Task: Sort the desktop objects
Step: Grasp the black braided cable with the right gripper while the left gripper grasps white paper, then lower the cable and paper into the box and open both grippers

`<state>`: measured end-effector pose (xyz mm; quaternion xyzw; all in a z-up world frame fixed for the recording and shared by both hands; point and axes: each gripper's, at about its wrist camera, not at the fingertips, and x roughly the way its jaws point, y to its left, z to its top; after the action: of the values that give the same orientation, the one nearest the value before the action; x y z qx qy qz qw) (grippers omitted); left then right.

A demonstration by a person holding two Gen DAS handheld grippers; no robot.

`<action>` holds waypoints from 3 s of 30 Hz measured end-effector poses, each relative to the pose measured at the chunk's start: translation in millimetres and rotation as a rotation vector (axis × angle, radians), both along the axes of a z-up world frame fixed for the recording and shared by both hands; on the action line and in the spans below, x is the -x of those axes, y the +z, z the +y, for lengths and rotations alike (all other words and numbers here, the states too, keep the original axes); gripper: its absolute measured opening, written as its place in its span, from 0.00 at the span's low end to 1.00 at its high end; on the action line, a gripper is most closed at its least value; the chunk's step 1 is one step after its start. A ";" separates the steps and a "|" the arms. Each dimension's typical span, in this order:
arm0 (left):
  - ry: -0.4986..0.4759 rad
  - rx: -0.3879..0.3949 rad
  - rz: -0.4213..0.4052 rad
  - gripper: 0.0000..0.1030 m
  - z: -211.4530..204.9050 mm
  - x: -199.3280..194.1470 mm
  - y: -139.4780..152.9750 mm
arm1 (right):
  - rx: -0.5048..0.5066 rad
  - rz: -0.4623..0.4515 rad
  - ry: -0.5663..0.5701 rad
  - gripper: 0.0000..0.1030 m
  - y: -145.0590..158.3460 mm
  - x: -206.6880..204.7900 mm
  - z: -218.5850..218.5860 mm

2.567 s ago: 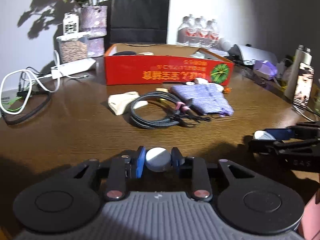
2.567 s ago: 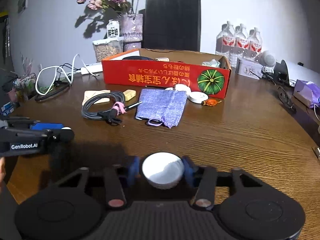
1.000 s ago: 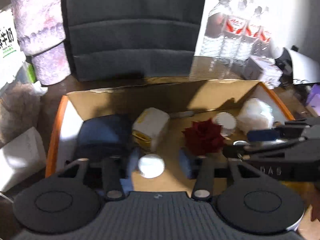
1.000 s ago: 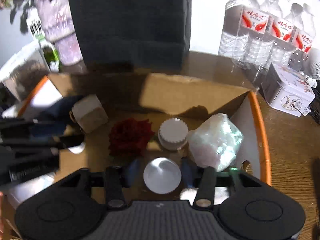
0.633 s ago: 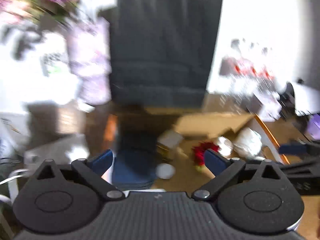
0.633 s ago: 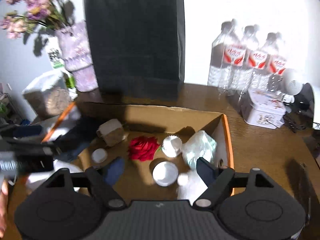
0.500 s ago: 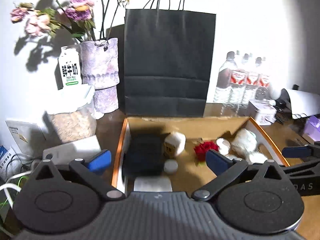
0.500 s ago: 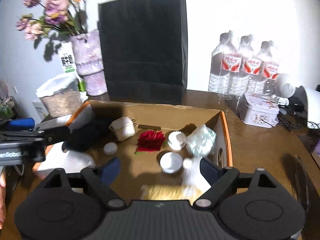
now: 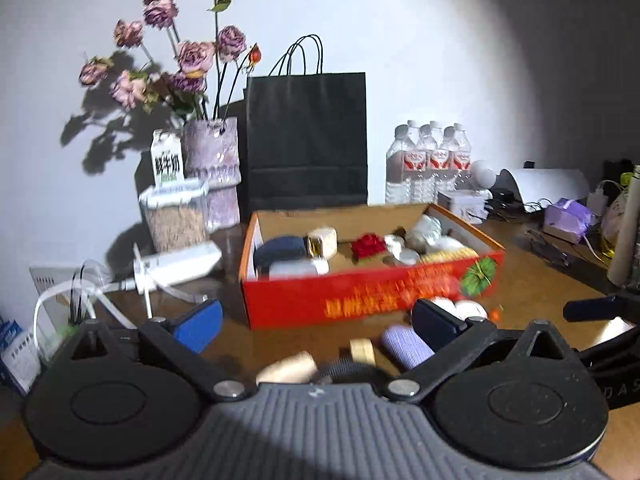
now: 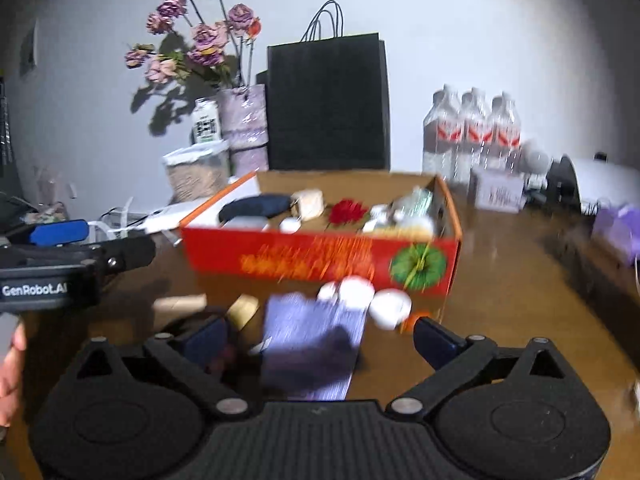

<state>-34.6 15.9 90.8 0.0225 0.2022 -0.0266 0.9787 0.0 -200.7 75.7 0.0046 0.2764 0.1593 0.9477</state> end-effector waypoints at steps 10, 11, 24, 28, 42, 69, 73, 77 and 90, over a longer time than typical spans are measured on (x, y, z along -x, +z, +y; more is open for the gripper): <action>-0.096 -0.005 0.115 1.00 -3.3 66.8 -66.0 | 0.083 -0.042 0.004 0.97 -47.4 82.8 -13.1; -0.093 -0.006 0.118 1.00 -3.7 63.0 -65.7 | 0.075 -0.026 0.021 0.97 -50.1 83.7 -13.8; -0.036 0.044 0.129 0.87 49.8 -18.9 -53.6 | -0.046 0.012 0.062 0.77 -29.1 15.3 2.8; -0.049 0.022 0.145 0.75 66.3 -38.0 -59.6 | -0.088 0.143 0.164 0.56 -37.0 -10.6 38.3; -0.122 0.033 0.233 0.10 51.6 -67.4 -82.2 | 0.071 0.143 0.047 0.30 -55.7 -39.9 106.3; -0.174 0.110 0.172 0.04 -11.6 106.1 -41.2 | 0.047 0.103 0.009 0.17 -42.3 119.5 -6.3; -0.153 0.092 0.140 0.04 -8.6 102.3 -37.2 | 0.023 0.045 -0.007 0.17 -36.6 118.0 -7.7; -0.153 0.120 0.094 0.04 0.8 78.1 -20.6 | 0.002 -0.021 -0.012 0.17 -16.3 96.7 -11.2; -0.191 0.198 0.191 0.04 13.3 -190.0 51.0 | 0.115 0.031 0.019 0.17 53.0 -187.4 31.2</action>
<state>155.3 29.2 141.8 -0.0576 0.2876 -0.1414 0.9455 187.4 -169.5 128.7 -0.0500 0.3001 0.1518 0.9404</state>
